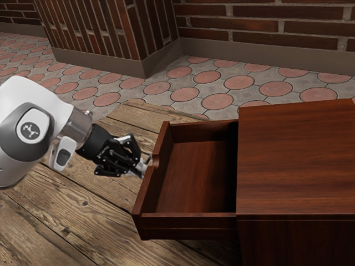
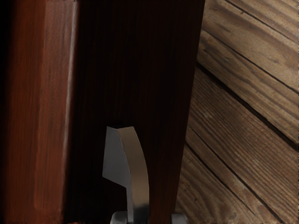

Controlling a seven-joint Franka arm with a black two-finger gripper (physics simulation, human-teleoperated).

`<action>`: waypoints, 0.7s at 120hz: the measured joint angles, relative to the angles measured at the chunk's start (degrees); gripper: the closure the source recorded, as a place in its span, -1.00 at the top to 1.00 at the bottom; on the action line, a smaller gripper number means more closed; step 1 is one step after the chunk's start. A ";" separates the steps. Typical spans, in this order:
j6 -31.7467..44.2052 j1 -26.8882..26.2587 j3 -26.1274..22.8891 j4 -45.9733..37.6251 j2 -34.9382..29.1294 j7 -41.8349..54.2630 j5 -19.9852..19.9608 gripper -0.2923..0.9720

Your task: Pull the drawer handle with one arm to open the drawer

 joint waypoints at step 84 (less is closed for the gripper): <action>-20.32 -1.75 -3.20 28.10 5.05 -20.67 29.10 0.00</action>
